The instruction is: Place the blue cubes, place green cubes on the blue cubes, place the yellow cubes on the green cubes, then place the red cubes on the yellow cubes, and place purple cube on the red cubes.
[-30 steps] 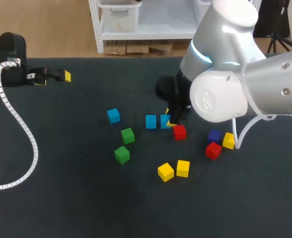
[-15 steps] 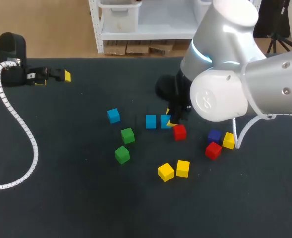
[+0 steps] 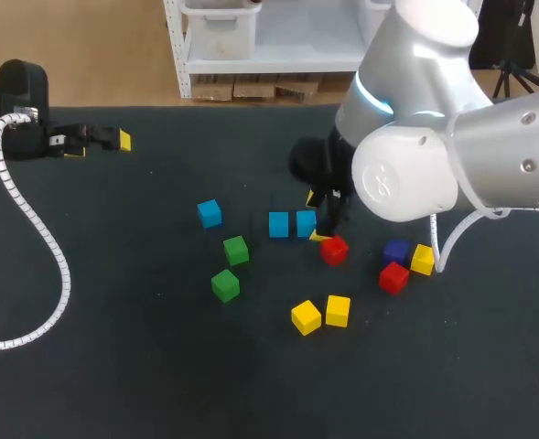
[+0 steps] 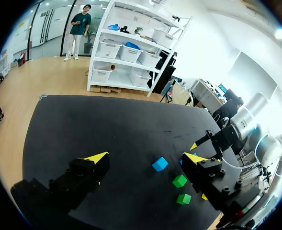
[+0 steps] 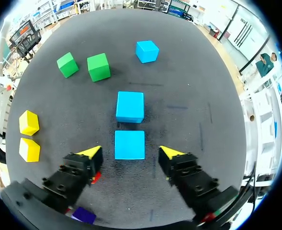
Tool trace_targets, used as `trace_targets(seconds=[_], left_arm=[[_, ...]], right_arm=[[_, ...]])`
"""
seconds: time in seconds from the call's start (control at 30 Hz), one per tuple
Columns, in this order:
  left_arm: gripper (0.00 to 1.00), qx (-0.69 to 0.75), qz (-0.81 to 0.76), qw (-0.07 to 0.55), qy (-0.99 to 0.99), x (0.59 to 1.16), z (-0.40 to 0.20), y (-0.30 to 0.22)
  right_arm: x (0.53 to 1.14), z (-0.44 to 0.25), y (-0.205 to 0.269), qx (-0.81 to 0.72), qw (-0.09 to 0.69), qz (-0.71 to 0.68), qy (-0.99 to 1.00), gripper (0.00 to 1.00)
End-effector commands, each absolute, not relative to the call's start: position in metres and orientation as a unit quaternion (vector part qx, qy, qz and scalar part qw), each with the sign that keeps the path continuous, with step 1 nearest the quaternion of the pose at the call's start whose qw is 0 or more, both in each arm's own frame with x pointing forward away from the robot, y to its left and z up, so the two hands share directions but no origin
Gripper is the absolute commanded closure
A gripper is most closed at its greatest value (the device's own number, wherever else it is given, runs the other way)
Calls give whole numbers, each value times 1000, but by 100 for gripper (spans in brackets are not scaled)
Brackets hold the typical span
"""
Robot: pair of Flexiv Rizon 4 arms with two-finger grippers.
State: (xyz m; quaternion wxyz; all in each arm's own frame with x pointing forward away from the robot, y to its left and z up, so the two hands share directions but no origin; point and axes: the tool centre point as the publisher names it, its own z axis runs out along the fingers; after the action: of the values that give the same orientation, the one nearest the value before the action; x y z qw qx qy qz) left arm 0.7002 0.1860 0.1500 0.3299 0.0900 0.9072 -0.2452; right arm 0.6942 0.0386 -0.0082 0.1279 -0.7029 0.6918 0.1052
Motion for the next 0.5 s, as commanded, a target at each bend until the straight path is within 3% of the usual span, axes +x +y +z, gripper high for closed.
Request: trace_targets(seconds=[0.03, 0.5], left_arm=[[0, 89, -244, 329, 908, 700, 150, 186], [0, 89, -244, 329, 908, 700, 150, 186]], right_arm=[[695, -2, 34, -700, 130, 108, 693, 0], [700, 42, -14, -658, 181, 190, 706, 0]])
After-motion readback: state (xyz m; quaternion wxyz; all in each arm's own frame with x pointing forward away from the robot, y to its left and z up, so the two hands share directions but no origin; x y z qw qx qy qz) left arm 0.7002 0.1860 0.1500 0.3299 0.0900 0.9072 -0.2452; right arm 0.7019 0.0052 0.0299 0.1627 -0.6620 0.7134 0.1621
